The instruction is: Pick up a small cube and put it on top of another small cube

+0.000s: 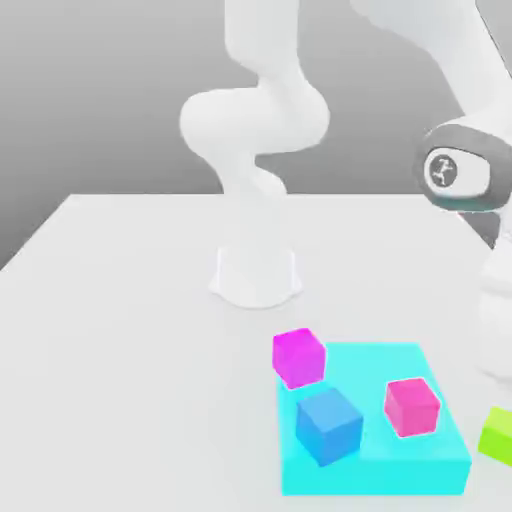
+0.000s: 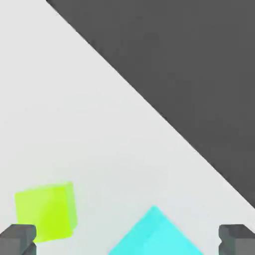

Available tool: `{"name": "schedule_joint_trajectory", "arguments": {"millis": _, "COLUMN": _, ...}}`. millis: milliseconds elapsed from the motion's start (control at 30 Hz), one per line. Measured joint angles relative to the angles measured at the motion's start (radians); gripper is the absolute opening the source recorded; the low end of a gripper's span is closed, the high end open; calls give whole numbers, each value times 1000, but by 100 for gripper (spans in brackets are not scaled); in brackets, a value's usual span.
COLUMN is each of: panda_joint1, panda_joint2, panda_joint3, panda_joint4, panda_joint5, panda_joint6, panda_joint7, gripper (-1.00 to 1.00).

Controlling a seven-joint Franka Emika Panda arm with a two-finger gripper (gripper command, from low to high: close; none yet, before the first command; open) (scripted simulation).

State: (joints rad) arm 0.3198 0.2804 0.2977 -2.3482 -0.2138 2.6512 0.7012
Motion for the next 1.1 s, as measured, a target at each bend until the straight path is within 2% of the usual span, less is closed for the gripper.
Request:
{"name": "schedule_joint_trajectory", "arguments": {"millis": 167, "panda_joint1": 72, "panda_joint2": 182, "panda_joint3": -51, "panda_joint4": 27, "panda_joint5": -79, "panda_joint6": 108, "panda_joint7": 43, "gripper": 0}}
{"name": "schedule_joint_trajectory", "arguments": {"millis": 200, "panda_joint1": 87, "panda_joint2": 216, "panda_joint3": -69, "panda_joint4": 35, "panda_joint5": -96, "panda_joint6": 132, "panda_joint7": 55, "gripper": -100}}
{"name": "schedule_joint_trajectory", "arguments": {"millis": 433, "panda_joint1": 90, "panda_joint2": 223, "panda_joint3": -72, "panda_joint4": 36, "panda_joint5": -100, "panda_joint6": 138, "panda_joint7": 59, "gripper": -100}}
{"name": "schedule_joint_trajectory", "arguments": {"millis": 633, "panda_joint1": 15, "panda_joint2": 35, "panda_joint3": -10, "panda_joint4": 1, "panda_joint5": -4, "panda_joint6": 4, "panda_joint7": -30, "gripper": -100}}
{"name": "schedule_joint_trajectory", "arguments": {"millis": 967, "panda_joint1": -248, "panda_joint2": -328, "panda_joint3": -161, "panda_joint4": -128, "panda_joint5": 183, "panda_joint6": -206, "panda_joint7": -164, "gripper": -100}}
{"name": "schedule_joint_trajectory", "arguments": {"millis": 1033, "panda_joint1": -260, "panda_joint2": -339, "panda_joint3": -172, "panda_joint4": -158, "panda_joint5": 218, "panda_joint6": -199, "panda_joint7": -170, "gripper": -100}}
{"name": "schedule_joint_trajectory", "arguments": {"millis": 1100, "panda_joint1": -257, "panda_joint2": -288, "panda_joint3": -178, "panda_joint4": -177, "panda_joint5": 216, "panda_joint6": -133, "panda_joint7": -163, "gripper": -100}}
